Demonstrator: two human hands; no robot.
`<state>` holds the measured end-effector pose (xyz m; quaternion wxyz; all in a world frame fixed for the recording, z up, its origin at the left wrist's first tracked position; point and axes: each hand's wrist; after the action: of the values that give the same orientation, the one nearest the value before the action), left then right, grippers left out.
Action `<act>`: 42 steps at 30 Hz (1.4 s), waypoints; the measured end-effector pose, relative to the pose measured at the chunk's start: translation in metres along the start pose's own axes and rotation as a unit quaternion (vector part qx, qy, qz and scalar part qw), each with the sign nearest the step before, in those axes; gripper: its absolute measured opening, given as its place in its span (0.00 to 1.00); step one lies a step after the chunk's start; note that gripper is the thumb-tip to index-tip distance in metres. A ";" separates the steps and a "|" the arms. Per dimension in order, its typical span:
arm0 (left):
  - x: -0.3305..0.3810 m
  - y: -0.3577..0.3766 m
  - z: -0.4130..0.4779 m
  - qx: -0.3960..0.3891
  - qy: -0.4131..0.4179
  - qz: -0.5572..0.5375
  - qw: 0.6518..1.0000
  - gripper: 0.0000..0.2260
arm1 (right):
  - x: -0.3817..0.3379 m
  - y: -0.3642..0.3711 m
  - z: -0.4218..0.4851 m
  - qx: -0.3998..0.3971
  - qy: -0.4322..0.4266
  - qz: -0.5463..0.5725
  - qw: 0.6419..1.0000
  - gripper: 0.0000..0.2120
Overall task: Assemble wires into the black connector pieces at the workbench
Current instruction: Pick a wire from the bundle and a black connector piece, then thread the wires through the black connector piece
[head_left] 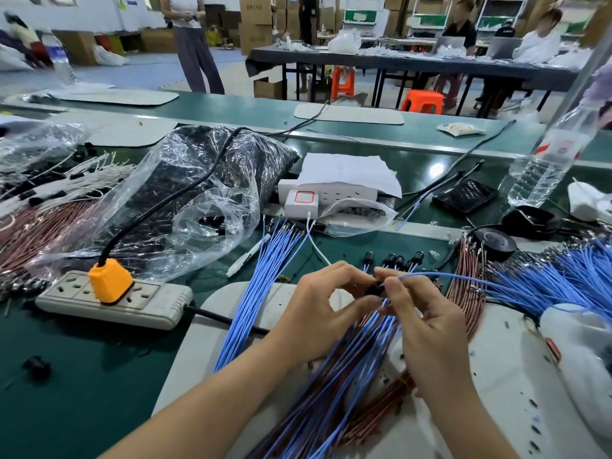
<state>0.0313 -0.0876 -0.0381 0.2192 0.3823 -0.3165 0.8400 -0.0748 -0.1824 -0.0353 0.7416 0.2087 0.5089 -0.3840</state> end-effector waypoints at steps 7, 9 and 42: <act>-0.004 -0.001 0.001 0.047 -0.010 0.080 0.996 0.05 | -0.008 -0.032 0.016 0.181 0.107 0.245 0.946 0.06; -0.005 -0.002 0.001 0.053 -0.009 0.100 0.994 0.05 | -0.009 -0.035 0.019 0.196 0.133 0.289 0.928 0.07; 0.000 0.000 0.000 0.042 -0.046 0.003 0.998 0.14 | -0.002 -0.006 -0.001 -0.052 -0.002 -0.004 0.999 0.10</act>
<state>0.0310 -0.0877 -0.0377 0.1857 0.4281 -0.2921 0.8348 -0.0803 -0.1844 -0.0331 0.7508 0.1671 0.5275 -0.3606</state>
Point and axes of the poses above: each hand's wrist, its own z-axis towards the middle knuckle, its own y-axis out of the palm, x = y × z, and after that the axes turned 3 degrees about -y, right-handed
